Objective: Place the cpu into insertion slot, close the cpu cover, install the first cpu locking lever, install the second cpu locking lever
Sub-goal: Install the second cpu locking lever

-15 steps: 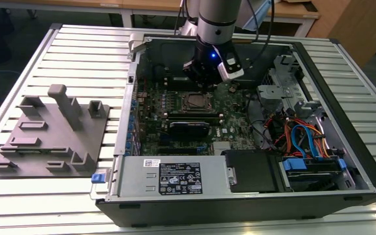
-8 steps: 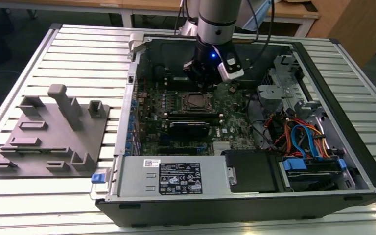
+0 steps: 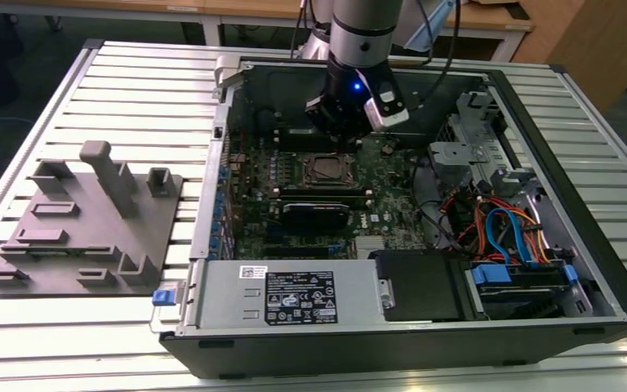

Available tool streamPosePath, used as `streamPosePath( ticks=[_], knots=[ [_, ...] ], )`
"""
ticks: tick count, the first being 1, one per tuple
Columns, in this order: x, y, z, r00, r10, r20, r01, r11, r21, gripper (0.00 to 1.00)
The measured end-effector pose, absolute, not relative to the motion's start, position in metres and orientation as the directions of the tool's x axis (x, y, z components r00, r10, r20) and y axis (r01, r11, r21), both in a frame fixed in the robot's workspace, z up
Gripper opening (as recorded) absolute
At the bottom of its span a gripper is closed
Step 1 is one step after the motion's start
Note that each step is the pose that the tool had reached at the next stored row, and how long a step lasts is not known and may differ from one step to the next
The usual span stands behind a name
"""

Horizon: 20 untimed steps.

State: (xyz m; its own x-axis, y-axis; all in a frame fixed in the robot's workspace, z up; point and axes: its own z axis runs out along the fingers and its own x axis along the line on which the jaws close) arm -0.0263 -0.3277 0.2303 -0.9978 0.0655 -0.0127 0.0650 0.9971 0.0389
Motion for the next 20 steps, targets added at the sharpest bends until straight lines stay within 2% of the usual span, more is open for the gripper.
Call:
streamPosePath(
  ticks=[20],
  knots=[
    [-0.026, -0.34, 0.235, -0.998, 0.065, -0.013, 0.065, 0.997, 0.038, 0.1]
  ],
)
